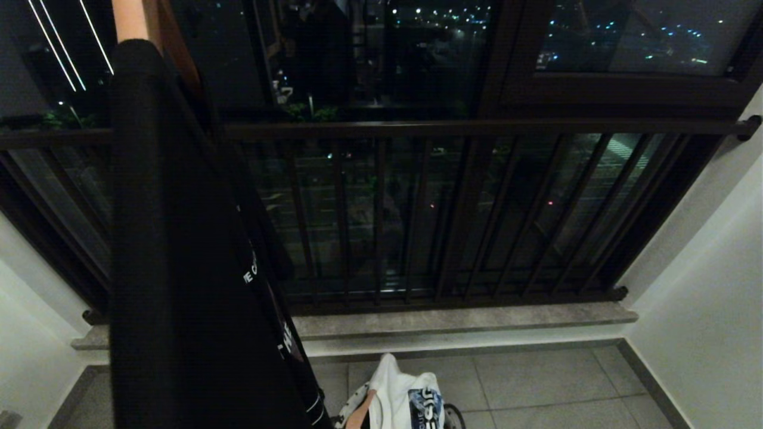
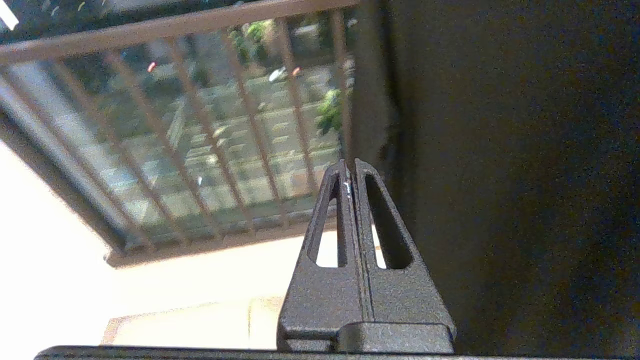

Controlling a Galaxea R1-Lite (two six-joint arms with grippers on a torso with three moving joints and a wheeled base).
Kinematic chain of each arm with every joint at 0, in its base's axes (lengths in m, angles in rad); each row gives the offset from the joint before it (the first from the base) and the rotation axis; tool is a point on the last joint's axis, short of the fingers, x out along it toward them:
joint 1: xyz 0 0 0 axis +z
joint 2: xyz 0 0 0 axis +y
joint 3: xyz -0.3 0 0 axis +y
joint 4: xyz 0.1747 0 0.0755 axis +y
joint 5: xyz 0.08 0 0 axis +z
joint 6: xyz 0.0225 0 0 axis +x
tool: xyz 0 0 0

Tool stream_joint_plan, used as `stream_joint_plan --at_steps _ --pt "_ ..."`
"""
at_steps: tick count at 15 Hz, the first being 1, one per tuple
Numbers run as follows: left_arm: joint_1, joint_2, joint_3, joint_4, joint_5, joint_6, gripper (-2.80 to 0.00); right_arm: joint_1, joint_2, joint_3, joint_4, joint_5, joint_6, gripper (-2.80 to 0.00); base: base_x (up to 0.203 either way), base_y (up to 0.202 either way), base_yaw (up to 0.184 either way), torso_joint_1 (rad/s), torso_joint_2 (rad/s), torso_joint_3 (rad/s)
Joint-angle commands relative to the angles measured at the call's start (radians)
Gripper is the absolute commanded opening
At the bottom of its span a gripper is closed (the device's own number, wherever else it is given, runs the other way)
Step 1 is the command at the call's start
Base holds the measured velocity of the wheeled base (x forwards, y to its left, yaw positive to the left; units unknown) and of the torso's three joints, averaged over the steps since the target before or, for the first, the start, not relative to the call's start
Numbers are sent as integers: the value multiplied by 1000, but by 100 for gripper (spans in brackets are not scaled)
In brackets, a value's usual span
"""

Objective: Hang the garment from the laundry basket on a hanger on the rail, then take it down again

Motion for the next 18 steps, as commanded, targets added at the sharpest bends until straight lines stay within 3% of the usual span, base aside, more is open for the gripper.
stream_joint_plan --at_steps 1,7,15,18 --pt "-34 -47 47 -18 0 15 -280 0 0 0 0 0 0 -280 0 0 0 0 0 0" --pt "-43 -213 261 -36 43 70 -280 0 0 0 0 0 0 -280 0 0 0 0 0 0" --pt "-44 -266 422 -39 108 40 -280 0 0 0 0 0 0 -280 0 0 0 0 0 0" --pt "-44 -266 531 -165 108 37 -280 0 0 0 0 0 0 -280 0 0 0 0 0 0"
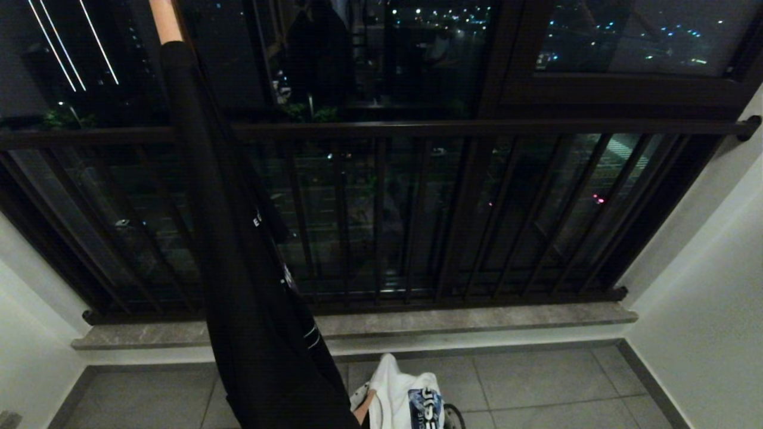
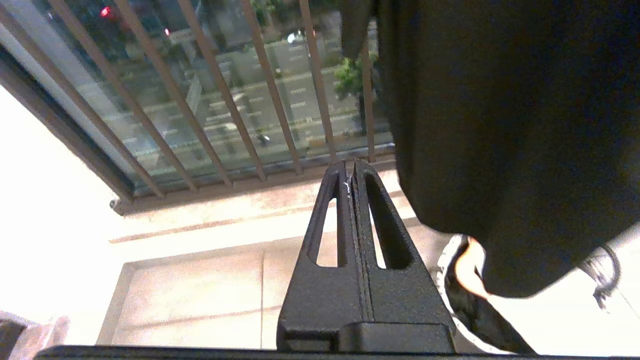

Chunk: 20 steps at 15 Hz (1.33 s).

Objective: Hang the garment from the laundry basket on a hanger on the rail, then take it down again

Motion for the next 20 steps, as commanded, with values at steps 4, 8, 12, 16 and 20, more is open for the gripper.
stream_joint_plan --at_steps 4,8,12,16,20 --pt "1 -2 126 -154 -1 -7 -280 0 0 0 0 0 0 -280 0 0 0 0 0 0" --pt "0 -2 125 -94 -4 -88 -280 0 0 0 0 0 0 -280 0 0 0 0 0 0" --pt "0 -2 126 -96 -4 -94 -280 0 0 0 0 0 1 -280 0 0 0 0 0 0" --pt "0 -2 126 -96 -4 -95 -280 0 0 0 0 0 0 -280 0 0 0 0 0 0" --pt "0 -2 126 -95 -4 -97 -280 0 0 0 0 0 0 -280 0 0 0 0 0 0"
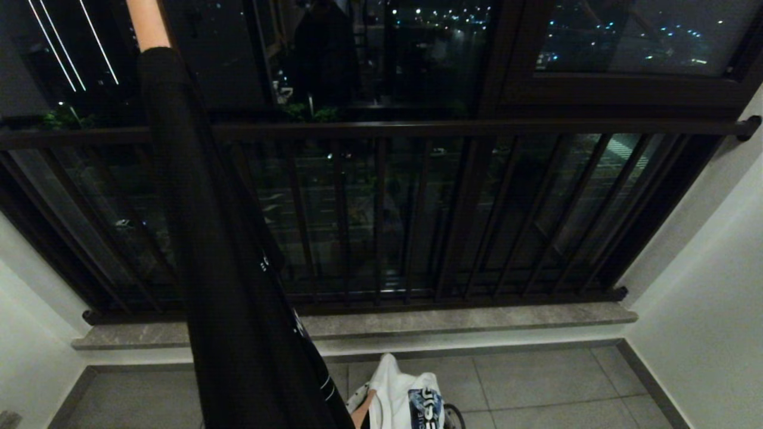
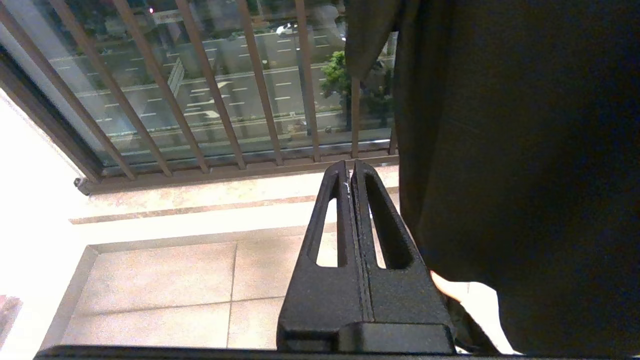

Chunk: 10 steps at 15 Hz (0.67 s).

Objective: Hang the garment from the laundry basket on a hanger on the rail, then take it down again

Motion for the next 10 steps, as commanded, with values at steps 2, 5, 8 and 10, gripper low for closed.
stream_joint_plan --at_steps 2,5,8,10 --pt "0 -2 3 0 1 0 -280 0 0 0 0 0 0 -280 0 0 0 0 0 0" --pt "0 -2 3 0 0 0 -280 0 0 0 0 0 0 -280 0 0 0 0 0 0" --pt "0 -2 3 0 0 0 -280 0 0 0 0 0 0 -280 0 0 0 0 0 0" --pt "0 -2 3 -1 0 0 -280 0 0 0 0 0 2 -280 0 0 0 0 0 0"
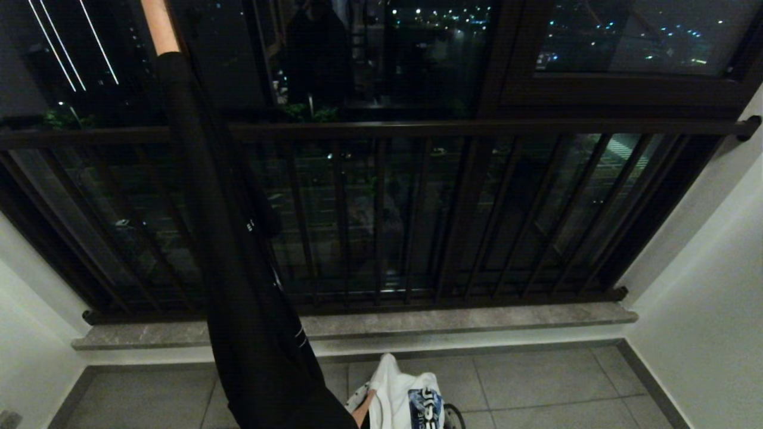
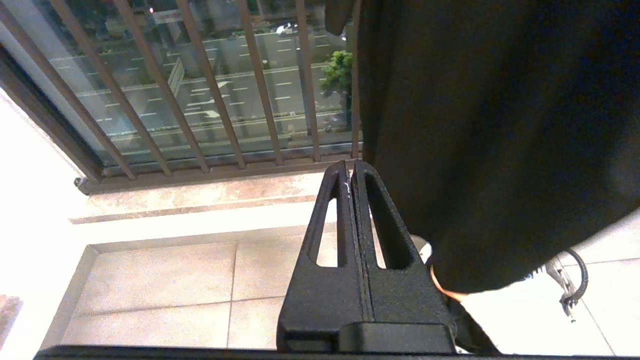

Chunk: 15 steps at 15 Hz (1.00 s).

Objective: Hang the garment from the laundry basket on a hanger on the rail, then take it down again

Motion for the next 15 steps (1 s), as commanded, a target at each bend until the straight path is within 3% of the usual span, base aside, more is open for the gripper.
stream_joint_plan --at_steps 1,5,15 --pt "1 -2 3 0 -1 0 -280 0 0 0 0 0 1 -280 0 0 0 0 0 0" --pt "1 -2 3 0 -1 0 -280 0 0 0 0 0 1 -280 0 0 0 -5 9 9" --pt "1 -2 3 0 1 0 -280 0 0 0 0 0 1 -280 0 0 0 -130 310 170"
